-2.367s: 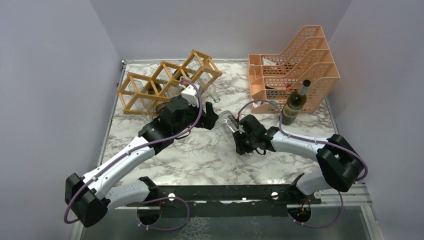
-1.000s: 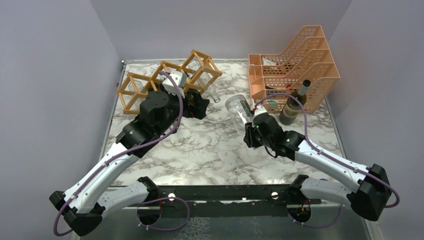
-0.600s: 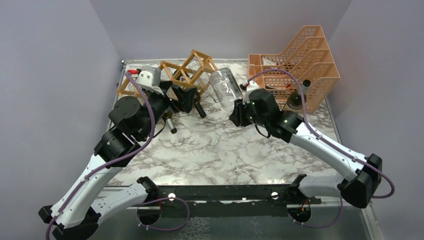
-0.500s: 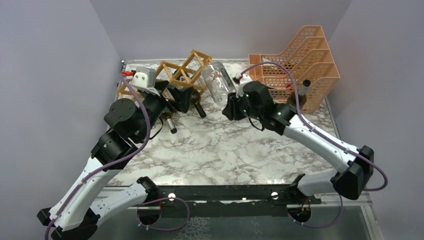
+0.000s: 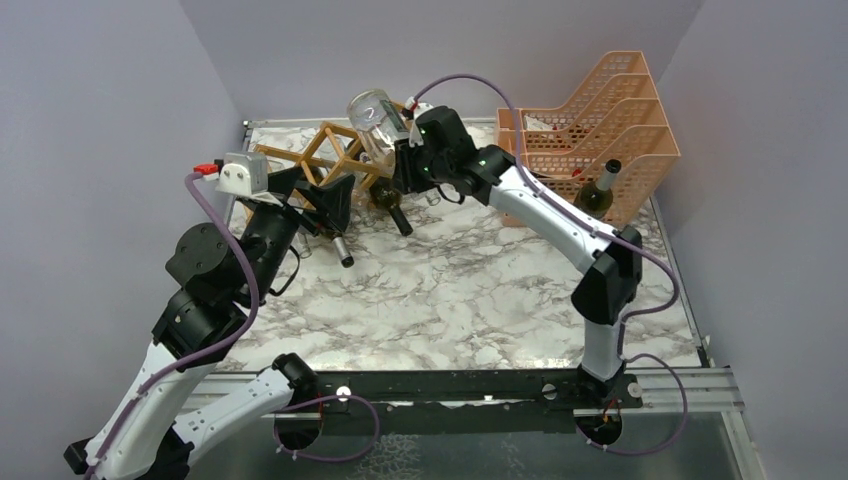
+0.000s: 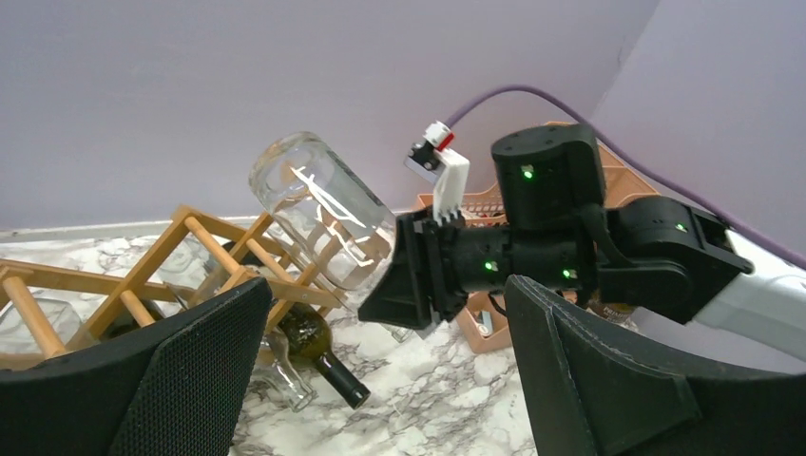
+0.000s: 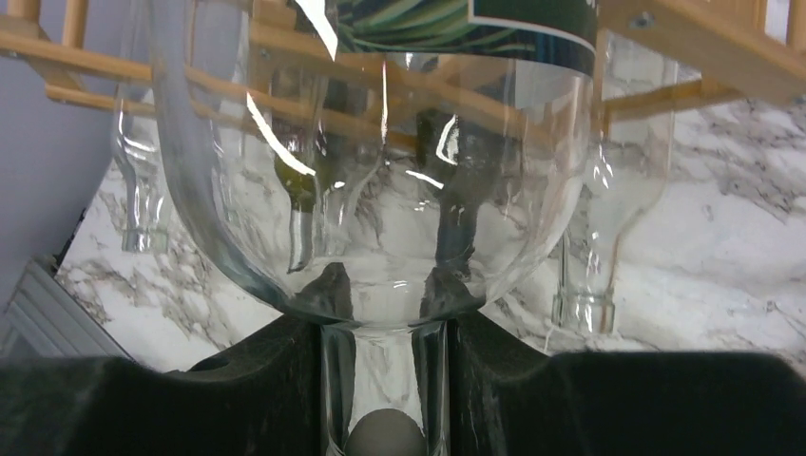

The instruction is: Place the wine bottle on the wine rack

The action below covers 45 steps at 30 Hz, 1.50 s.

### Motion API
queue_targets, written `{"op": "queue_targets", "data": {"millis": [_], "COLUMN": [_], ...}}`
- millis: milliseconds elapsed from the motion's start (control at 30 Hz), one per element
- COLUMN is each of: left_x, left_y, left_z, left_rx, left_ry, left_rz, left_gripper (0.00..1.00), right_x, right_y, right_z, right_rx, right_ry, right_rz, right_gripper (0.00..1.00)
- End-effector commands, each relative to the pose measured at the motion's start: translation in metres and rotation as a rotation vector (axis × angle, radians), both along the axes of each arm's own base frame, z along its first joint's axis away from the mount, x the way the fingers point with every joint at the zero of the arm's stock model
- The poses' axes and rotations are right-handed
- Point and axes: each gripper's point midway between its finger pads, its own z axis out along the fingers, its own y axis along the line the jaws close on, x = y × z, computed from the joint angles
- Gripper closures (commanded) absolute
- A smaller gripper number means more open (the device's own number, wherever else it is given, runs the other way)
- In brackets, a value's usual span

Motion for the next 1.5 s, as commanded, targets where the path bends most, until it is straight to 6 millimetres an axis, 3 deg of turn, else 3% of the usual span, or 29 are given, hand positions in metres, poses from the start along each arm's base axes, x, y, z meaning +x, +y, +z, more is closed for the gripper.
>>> {"op": "queue_targets", "data": {"millis": [0,133,467,700,1033,1467], "left_x": [0.000,-0.002,-0.006,-0.007,-0.007,-0.006], "left_y": [0.009,0.010,0.009,0.009,0.011,0.007], "left_z": [-0.010,-0.012,-0.020,-0.025,-0.028,-0.030], "left_rx": [0.024,0.021,0.015,0.020,0.024,0.029], "left_ry": [0.021,0.028,0.043,0.056,0.065,0.072], "left_rz": [0.036,0.037,0.015,0.016,0.018,0.012], "left_gripper": [0.01,0.01,0.01,0.01,0.01,0.01], "right_x": [0.027,0.039,0.058,0.065,0.069,0.063], "right_y": [0.032,0.045,0.053,0.057,0.054,0.047], "right_z": [0.094,0.087,0.060,0.043,0.036,0.031], "right_rx": [0.169,0.158,0.108,0.077,0.046,0.030], "right_ry": [-0.208,-0.188,-0.176,-0.166,-0.178,-0.161], "right_rz": [0.034,0.029,-0.006,-0.007,-0.018,-0.018], "right_gripper": [0.99,0.99,0.99,0.77,0.56,0.48]}}
